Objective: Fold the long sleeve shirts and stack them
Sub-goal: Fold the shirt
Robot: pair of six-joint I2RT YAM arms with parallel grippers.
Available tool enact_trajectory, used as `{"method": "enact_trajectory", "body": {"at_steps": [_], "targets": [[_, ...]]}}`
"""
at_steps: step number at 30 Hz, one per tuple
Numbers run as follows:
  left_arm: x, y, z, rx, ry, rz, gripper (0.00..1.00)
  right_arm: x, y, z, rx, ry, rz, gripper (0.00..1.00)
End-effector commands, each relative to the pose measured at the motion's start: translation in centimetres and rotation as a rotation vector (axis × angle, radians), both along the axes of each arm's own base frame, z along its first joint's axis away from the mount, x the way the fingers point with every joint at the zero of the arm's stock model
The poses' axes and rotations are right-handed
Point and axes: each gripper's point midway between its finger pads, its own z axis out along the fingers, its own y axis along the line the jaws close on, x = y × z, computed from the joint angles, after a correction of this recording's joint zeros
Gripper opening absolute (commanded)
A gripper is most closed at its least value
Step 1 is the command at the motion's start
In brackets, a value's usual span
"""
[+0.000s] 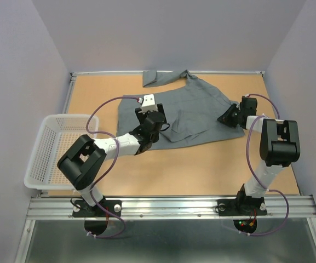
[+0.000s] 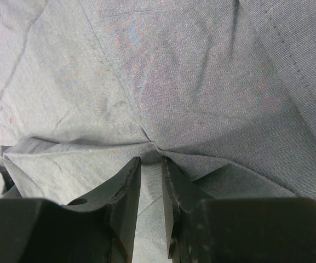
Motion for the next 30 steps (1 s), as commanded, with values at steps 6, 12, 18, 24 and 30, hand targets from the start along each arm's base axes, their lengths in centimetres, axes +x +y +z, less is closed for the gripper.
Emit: {"method": "enact_trajectory", "body": {"at_steps": [6, 12, 18, 24, 30], "targets": [[-3.8, 3.7, 0.0, -0.09, 0.18, 0.081, 0.88, -0.4, 0.5, 1.8, 0.001, -0.057, 0.052, 0.28], [-1.6, -0.6, 1.8, 0.104, 0.313, -0.068, 0.91, -1.2, 0.4, 2.7, -0.008, -0.066, 0.046, 0.29], [1.7, -5.1, 0.4, 0.251, 0.478, -0.139, 0.9, -2.2, 0.9, 3.9, -0.062, -0.043, 0.067, 0.45], [3.2, -7.8, -2.2, 0.33, 0.556, -0.191, 0.83, -3.3, 2.4, 6.8, -0.052, -0.073, 0.07, 0.63], [4.1, -8.9, -4.4, 0.394, 0.591, -0.203, 0.68, -5.8, 3.8, 6.9, -0.018, -0.056, 0.098, 0.65]]}}
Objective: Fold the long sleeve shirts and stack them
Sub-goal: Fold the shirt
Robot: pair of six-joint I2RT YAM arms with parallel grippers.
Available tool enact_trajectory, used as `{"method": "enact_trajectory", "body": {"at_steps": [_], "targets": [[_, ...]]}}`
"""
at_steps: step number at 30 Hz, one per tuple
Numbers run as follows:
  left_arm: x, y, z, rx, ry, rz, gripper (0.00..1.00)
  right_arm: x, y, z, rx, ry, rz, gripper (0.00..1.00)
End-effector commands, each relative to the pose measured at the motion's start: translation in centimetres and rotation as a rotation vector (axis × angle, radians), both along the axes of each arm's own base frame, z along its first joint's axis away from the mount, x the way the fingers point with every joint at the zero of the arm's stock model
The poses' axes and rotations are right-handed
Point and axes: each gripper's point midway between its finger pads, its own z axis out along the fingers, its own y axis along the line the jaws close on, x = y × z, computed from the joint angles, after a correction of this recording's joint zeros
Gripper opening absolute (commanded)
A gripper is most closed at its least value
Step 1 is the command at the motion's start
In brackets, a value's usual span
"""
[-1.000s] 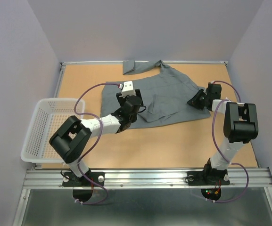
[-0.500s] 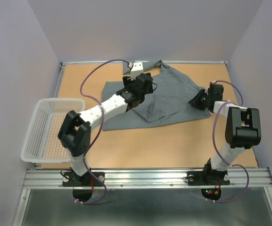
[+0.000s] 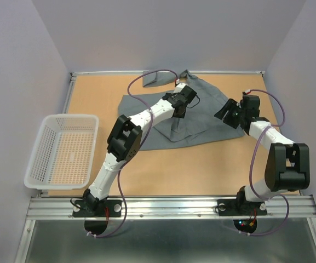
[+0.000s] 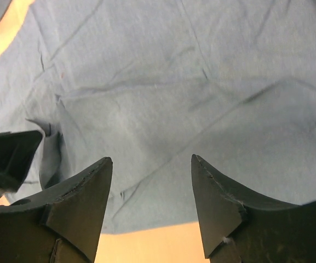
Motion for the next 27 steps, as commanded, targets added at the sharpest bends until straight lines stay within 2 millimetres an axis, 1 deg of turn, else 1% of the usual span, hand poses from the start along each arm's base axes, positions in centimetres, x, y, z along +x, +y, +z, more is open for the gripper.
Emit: {"method": "enact_trajectory", "body": {"at_steps": [1, 2, 4, 7, 10, 12, 13, 14, 17, 18, 23, 27], "targets": [[-0.1, -0.6, 2.7, 0.013, -0.012, -0.041, 0.66, -2.3, 0.7, -0.7, 0.022, 0.045, 0.005, 0.65], [-0.1, -0.8, 1.8, 0.023, 0.002, -0.047, 0.64, -2.6, 0.7, -0.8, 0.023, 0.048, 0.004, 0.65], [-0.4, -1.4, 1.2, 0.026, 0.021, -0.066, 0.61, -3.1, 0.7, -1.0, 0.023, 0.057, 0.006, 0.66], [-1.1, -2.2, 0.4, 0.029, 0.043, -0.099, 0.61, -3.6, 0.8, -1.3, 0.021, 0.064, 0.01, 0.66], [-1.7, -3.0, 0.9, -0.002, 0.044, -0.135, 0.61, -3.9, 0.8, -1.2, 0.019, 0.061, 0.014, 0.66], [-2.4, -3.0, 1.3, -0.014, 0.042, -0.163, 0.61, -4.0, 0.8, -1.2, 0.017, 0.061, 0.013, 0.66], [-2.4, -3.4, 1.6, -0.018, 0.025, -0.186, 0.61, -4.2, 0.7, -1.2, 0.011, 0.06, 0.012, 0.66], [-2.6, -3.1, 1.2, -0.008, 0.028, -0.188, 0.61, -4.3, 0.7, -1.2, 0.009, 0.061, 0.012, 0.66], [-2.1, -2.7, 1.0, 0.029, 0.016, -0.175, 0.61, -4.5, 0.6, -1.4, 0.006, 0.065, 0.013, 0.66], [-1.9, -2.3, 0.1, 0.063, 0.022, -0.162, 0.61, -4.5, 0.7, -1.4, 0.006, 0.065, 0.015, 0.66], [-0.6, -1.3, 0.3, 0.123, -0.036, -0.103, 0.53, -4.6, 0.8, -1.2, 0.009, 0.063, 0.02, 0.66], [0.3, -1.2, 1.0, 0.137, -0.083, -0.095, 0.45, -4.6, 0.7, -1.1, 0.002, 0.058, 0.024, 0.66]]}}
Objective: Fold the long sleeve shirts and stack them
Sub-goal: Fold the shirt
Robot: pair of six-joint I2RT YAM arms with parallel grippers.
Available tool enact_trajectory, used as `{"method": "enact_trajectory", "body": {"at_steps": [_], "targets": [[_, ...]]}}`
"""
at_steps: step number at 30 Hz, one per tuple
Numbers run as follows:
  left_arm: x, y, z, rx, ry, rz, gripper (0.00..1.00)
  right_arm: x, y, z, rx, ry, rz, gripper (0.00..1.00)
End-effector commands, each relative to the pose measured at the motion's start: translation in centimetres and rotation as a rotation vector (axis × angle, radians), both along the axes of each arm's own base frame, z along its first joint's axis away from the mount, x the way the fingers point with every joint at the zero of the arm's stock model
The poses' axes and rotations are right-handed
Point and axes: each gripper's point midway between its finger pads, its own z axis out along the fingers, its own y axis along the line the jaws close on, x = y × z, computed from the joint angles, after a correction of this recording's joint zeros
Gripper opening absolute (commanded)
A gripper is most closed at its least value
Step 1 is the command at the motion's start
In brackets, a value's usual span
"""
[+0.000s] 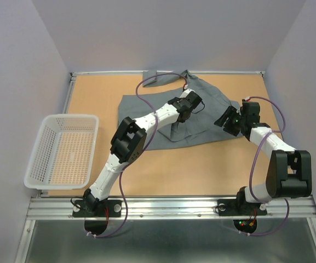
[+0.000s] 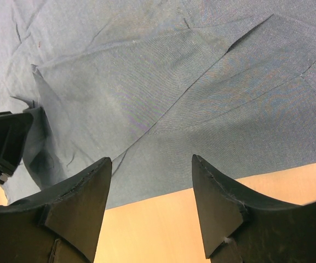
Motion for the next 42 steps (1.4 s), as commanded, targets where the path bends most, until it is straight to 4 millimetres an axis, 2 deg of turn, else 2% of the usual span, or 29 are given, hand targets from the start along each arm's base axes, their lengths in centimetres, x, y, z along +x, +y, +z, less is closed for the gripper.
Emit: {"method": "enact_trajectory", "body": {"at_steps": [1, 9, 12, 15, 16, 17, 19, 20, 21, 22, 23, 24, 26, 27, 29, 30, 32, 35, 42], "targets": [[1.9, 0.1, 3.1, 0.009, -0.114, 0.024, 0.44, -0.5, 0.4, 0.4, -0.011, -0.021, 0.024, 0.66], [1.5, -0.6, 1.6, -0.002, -0.064, -0.022, 0.42, -0.5, 0.3, 0.2, -0.016, -0.014, 0.023, 0.66], [1.6, -0.8, 1.3, -0.008, -0.065, -0.02, 0.37, -0.5, 0.3, 0.1, -0.016, -0.012, 0.023, 0.66], [2.1, -0.8, 1.7, -0.01, -0.093, -0.006, 0.24, -0.6, 0.3, 0.1, -0.017, -0.011, 0.022, 0.66], [2.3, -0.6, 2.1, -0.007, -0.111, 0.007, 0.11, -0.6, 0.3, 0.1, -0.018, -0.011, 0.023, 0.66], [2.5, -0.4, 2.3, -0.006, -0.12, 0.013, 0.03, -0.6, 0.3, 0.1, -0.016, -0.011, 0.023, 0.66], [2.5, 0.4, 3.3, -0.01, -0.152, 0.039, 0.0, -0.5, 0.4, 0.1, -0.009, -0.01, 0.025, 0.66], [2.0, 1.4, 2.4, 0.011, -0.138, 0.051, 0.0, -0.5, 0.4, 0.2, -0.007, -0.01, 0.027, 0.66], [1.9, 2.0, 4.1, -0.032, -0.167, 0.081, 0.0, -0.5, 0.5, 0.1, -0.005, -0.008, 0.028, 0.66], [2.0, 2.4, 4.7, -0.063, -0.202, 0.11, 0.0, -0.5, 0.5, 0.2, -0.003, -0.009, 0.028, 0.66], [1.1, 4.2, 3.0, -0.047, -0.181, 0.142, 0.0, -0.5, 0.6, 0.2, 0.001, -0.011, 0.032, 0.66], [1.1, 4.3, 5.7, -0.154, -0.242, 0.189, 0.0, -0.5, 0.6, 0.2, 0.001, -0.01, 0.034, 0.66], [0.3, 5.8, 5.8, -0.211, -0.258, 0.247, 0.0, -0.5, 0.8, 0.2, 0.008, -0.011, 0.043, 0.66], [-0.7, 7.5, 5.6, -0.226, -0.262, 0.28, 0.0, -0.5, 0.8, 0.2, 0.01, -0.009, 0.045, 0.66], [-1.6, 8.7, 5.2, -0.29, -0.262, 0.359, 0.0, -0.6, 0.9, 0.3, 0.009, -0.012, 0.05, 0.66], [-2.5, 9.9, 4.6, -0.298, -0.25, 0.391, 0.0, -0.7, 1.0, 0.1, 0.013, -0.007, 0.053, 0.66], [-3.7, 11.0, 3.8, -0.344, -0.239, 0.454, 0.0, -0.8, 1.1, 0.1, 0.018, -0.006, 0.058, 0.66], [-4.8, 11.5, 3.0, -0.386, -0.222, 0.49, 0.0, -0.8, 1.4, 0.0, 0.025, -0.006, 0.072, 0.66], [-7.7, 15.0, 0.3, -0.409, -0.18, 0.649, 0.03, -0.5, 1.9, 0.5, 0.037, -0.022, 0.094, 0.66]]}}
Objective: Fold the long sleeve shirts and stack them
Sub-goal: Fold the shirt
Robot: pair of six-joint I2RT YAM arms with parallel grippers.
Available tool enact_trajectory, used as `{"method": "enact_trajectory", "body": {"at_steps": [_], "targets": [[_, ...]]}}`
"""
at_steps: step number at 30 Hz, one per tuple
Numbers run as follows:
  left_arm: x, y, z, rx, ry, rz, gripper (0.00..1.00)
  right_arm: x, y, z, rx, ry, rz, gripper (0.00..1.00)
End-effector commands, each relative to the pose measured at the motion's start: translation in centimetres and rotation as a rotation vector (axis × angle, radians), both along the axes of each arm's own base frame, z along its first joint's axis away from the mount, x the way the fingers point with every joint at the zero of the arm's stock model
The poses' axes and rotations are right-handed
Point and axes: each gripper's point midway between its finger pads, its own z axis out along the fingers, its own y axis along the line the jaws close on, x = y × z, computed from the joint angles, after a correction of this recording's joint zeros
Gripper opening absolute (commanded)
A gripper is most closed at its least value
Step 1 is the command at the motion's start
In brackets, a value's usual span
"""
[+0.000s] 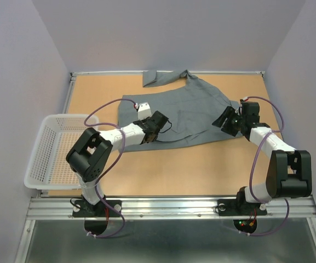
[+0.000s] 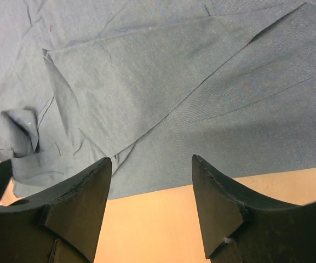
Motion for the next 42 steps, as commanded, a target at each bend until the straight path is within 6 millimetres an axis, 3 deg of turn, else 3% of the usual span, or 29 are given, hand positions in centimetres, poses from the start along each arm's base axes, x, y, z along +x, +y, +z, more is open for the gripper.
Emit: {"method": "enact_trajectory", "body": {"at_steps": [1, 4, 8, 9, 17, 22, 23, 25, 28, 33, 35, 36, 39, 40, 42], "targets": [[-1.1, 1.7, 0.4, -0.101, -0.026, 0.147, 0.03, 0.0, 0.9, 0.3, 0.01, -0.023, 0.042, 0.66], [-2.4, 2.5, -0.3, -0.138, -0.01, 0.196, 0.03, 0.1, 1.2, 0.5, 0.013, -0.03, 0.051, 0.66], [-3.5, 3.4, -0.9, -0.165, -0.002, 0.24, 0.11, 0.6, 1.3, 1.0, 0.018, -0.043, 0.051, 0.66], [-3.6, 3.6, -0.9, -0.171, -0.003, 0.248, 0.13, 0.5, 2.1, 1.0, 0.017, -0.042, 0.073, 0.66], [-5.0, 2.7, -2.5, -0.211, 0.088, 0.215, 0.31, 1.2, 2.7, 1.1, 0.0, -0.054, 0.093, 0.66], [-5.8, 2.2, -1.4, -0.256, 0.107, 0.171, 0.63, 2.4, 3.0, 2.3, -0.008, -0.088, 0.104, 0.66], [-6.2, 2.4, -1.1, -0.258, 0.113, 0.169, 0.73, 2.9, 3.3, 2.6, -0.01, -0.096, 0.11, 0.66], [-6.4, 2.6, 0.4, -0.27, 0.093, 0.151, 0.8, 3.6, 3.7, 2.7, -0.015, -0.102, 0.131, 0.66], [-5.7, 2.8, 3.1, -0.276, 0.034, 0.138, 0.8, 5.4, 4.7, 4.0, -0.03, -0.155, 0.192, 0.65], [-3.1, 2.0, 7.6, -0.255, -0.072, 0.016, 0.79, 8.3, 9.2, 6.2, -0.031, -0.284, 0.466, 0.62], [-1.8, 0.9, 8.0, -0.314, -0.104, -0.015, 0.76, 8.9, 11.0, 6.1, -0.05, -0.326, 0.564, 0.62], [-1.7, 0.2, 7.2, -0.34, -0.073, -0.041, 0.72, 9.9, 11.6, 5.9, -0.056, -0.335, 0.581, 0.61], [0.2, 0.0, 6.7, -0.363, -0.083, -0.037, 0.61, 11.4, 12.5, 5.1, -0.05, -0.334, 0.597, 0.59], [0.9, -0.5, 6.2, -0.344, -0.074, -0.065, 0.54, 11.8, 12.8, 3.7, -0.038, -0.31, 0.606, 0.59], [2.4, -1.3, 7.4, -0.34, -0.096, -0.085, 0.5, 12.4, 13.5, 3.8, -0.017, -0.319, 0.631, 0.59]]}}
